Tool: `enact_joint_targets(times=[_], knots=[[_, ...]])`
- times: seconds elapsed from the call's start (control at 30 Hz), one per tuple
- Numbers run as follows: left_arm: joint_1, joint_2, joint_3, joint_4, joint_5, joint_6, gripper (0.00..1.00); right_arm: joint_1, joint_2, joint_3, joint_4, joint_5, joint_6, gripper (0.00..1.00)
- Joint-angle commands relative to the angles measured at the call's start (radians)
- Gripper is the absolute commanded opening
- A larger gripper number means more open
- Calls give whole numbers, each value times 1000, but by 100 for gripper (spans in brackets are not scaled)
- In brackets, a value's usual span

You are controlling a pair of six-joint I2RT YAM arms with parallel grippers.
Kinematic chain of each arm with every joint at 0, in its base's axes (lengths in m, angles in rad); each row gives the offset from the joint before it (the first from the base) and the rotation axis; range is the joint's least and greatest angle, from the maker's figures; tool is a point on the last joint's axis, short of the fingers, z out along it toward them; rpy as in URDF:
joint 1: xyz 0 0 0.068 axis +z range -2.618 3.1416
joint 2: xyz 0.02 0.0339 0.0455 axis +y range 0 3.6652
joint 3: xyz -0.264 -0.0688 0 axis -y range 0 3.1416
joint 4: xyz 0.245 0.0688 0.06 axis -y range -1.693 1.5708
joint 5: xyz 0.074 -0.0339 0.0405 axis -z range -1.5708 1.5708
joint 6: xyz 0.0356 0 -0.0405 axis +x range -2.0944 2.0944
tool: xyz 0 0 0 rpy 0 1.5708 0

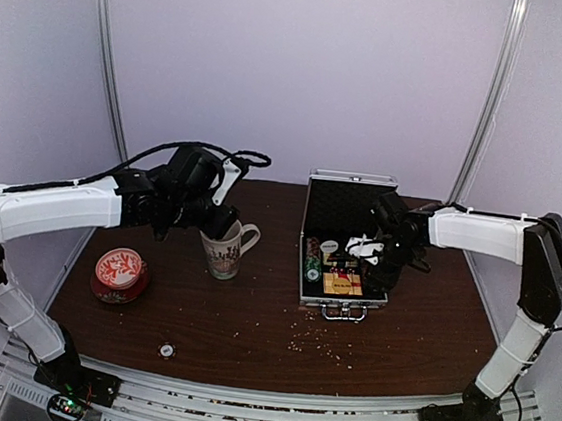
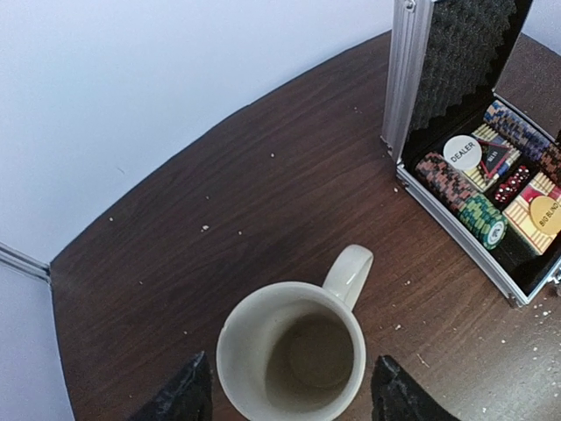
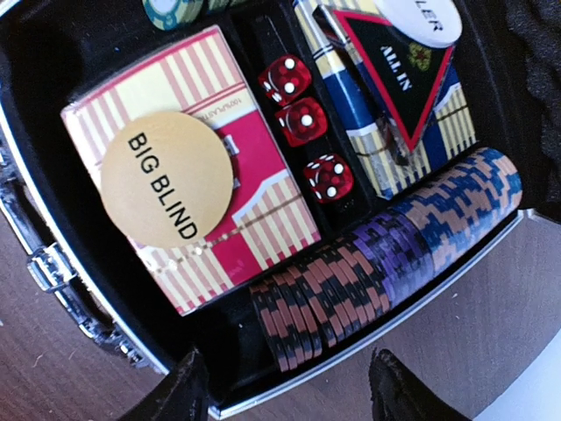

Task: Pack up texas hold em set

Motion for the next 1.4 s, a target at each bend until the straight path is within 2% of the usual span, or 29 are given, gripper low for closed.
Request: enact_joint_targets(times=[0.0,0.2,0.3,0.4,0.5,0.63,0.87,1.1,1.37], knots=[[-1,29,107,-177,47,-145,62,-6,-108,75,-105,-59,6,64],[-7,-93,6,-404,181,-347,61,-4,-217,25,-55,-274,63,64],[-16,-105,-54,-509,342,-397,51,-3,-262,-63,3,-437,41,65],[-70,-102,-92,-599,328,-477,48,-2,-304,-173,103,-517,30,66],[-97,-107,-160,-641,324,-552,53,-3,-308,-218,126,-513,15,66],[-127,-105,-283,-629,337,-626,56,-3,-318,-251,138,-525,6,66],[-182,-92,-438,-474,413,-691,57,-3,-325,-263,137,-533,-6,66],[-188,-64,-475,-404,434,-680,58,-3,-305,-260,130,-537,-12,66],[-204,3,-473,-402,386,-668,56,-3,-285,-256,122,-537,-16,66]])
